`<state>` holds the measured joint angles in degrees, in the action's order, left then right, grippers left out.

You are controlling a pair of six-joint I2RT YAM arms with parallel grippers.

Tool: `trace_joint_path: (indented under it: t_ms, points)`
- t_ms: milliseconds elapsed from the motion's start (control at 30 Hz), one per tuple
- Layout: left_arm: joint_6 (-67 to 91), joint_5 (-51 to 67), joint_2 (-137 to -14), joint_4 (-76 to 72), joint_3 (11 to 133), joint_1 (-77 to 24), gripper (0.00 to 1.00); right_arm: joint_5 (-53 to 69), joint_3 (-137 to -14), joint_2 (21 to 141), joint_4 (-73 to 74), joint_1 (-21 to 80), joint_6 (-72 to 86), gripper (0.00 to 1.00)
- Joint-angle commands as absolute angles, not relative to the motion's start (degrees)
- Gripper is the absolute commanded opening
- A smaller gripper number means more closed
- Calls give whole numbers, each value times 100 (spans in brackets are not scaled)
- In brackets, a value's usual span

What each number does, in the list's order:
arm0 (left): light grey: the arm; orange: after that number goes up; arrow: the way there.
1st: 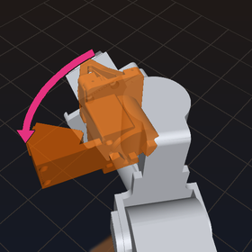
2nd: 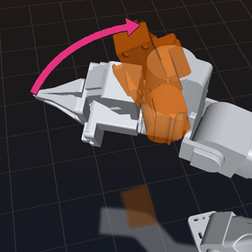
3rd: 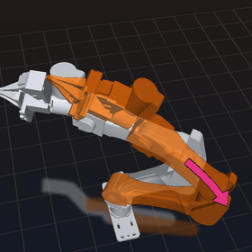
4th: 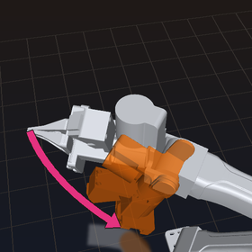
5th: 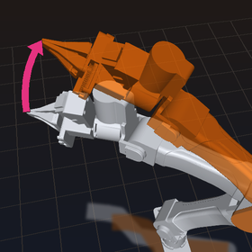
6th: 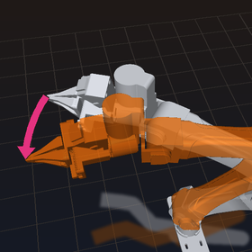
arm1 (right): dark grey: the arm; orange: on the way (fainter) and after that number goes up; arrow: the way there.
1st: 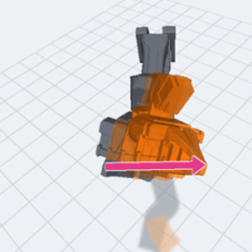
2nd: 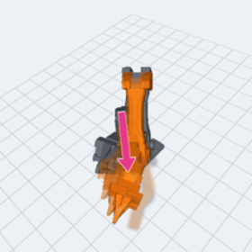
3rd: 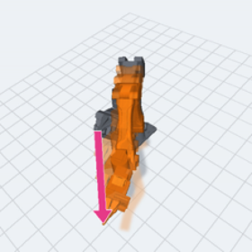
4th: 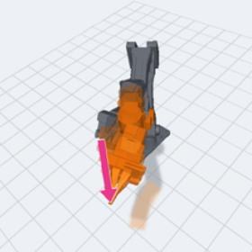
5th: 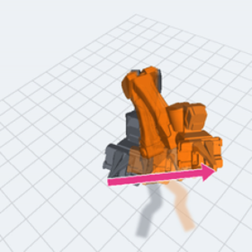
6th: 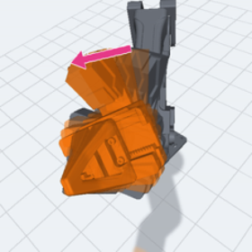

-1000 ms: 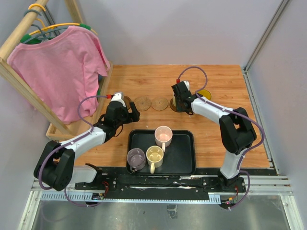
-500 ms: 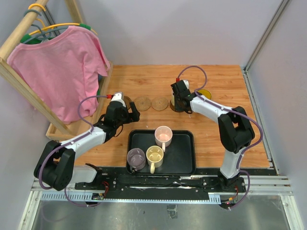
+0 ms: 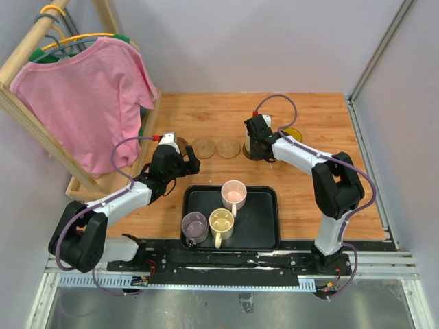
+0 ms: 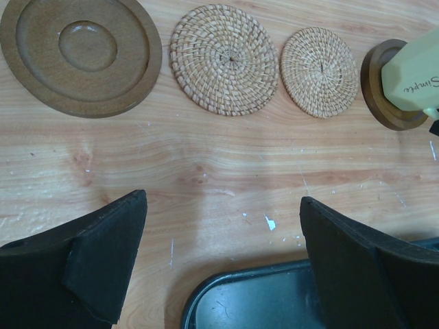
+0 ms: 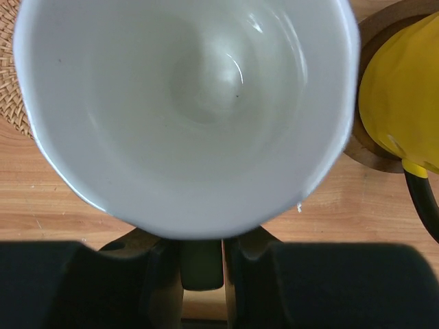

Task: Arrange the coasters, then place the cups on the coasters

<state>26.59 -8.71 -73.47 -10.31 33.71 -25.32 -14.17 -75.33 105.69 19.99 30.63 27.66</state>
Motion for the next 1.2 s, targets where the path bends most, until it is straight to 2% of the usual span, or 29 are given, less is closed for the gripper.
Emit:
trace_joint_path:
  t_ms: [0, 67, 167, 533, 700, 1067, 1167]
  points:
    - [2648, -836, -7365, -1222, 3364, -2588, 97, -1539, -7750, 10424, 2133, 2975, 2920, 32]
    - [2653, -834, -7372, -1228, 3366, -2584, 97, -1544, -7750, 10409, 2127, 2979, 2934, 44]
    - [2647, -835, -7374, -1230, 3366, -2584, 97, -1530, -7737, 10390, 2157, 2975, 2944, 55]
    - [2673, -783, -7392, -1265, 3341, -2584, 97, -1548, -7735, 10224, 2214, 2993, 2911, 55]
    - [2689, -759, -7374, -1283, 3333, -2584, 97, -1630, -7786, 10143, 2220, 3013, 2866, 48]
    - [2698, -788, -7361, -1299, 3284, -2589, 97, -1745, -7804, 10288, 2289, 3040, 2878, 10]
    - [2715, -778, -7382, -1314, 3272, -2584, 97, -1843, -7751, 10260, 2317, 3063, 2879, 4]
